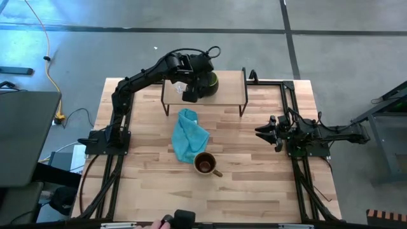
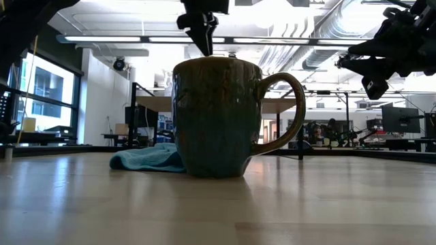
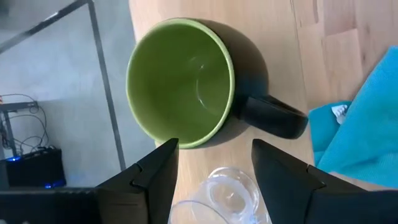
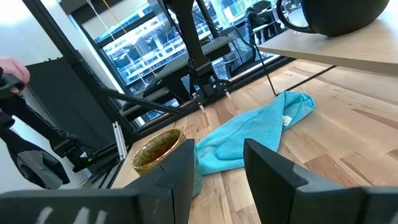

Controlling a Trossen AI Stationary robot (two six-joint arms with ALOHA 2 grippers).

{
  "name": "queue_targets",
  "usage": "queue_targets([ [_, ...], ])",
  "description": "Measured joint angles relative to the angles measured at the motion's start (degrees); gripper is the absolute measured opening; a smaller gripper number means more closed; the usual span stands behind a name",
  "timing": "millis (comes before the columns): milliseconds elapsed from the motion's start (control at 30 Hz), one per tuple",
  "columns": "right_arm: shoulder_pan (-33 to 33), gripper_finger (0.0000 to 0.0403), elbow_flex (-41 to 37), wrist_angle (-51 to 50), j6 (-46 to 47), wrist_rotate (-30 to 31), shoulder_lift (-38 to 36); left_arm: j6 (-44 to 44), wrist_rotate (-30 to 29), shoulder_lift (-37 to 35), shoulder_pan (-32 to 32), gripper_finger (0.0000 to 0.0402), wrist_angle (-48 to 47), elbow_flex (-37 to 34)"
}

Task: Stack small to large cups/mugs on shelf
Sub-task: Put the green mug on the shelf

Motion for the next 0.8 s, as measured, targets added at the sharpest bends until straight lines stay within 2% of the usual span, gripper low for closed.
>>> queue_targets([
  [400, -0.02, 0.0128, 0.0, 0.0, -0.24, 0.0, 0.0, -3.22, 0.75, -0.01, -0.09, 0.019, -1.68, -0.13],
  [800, -0.02, 0.0128, 0.01, -0.02, -0.7, -0.19, 0.0, -4.68, 0.7, -0.02, -0.74, 0.019, -1.26, -3.41],
])
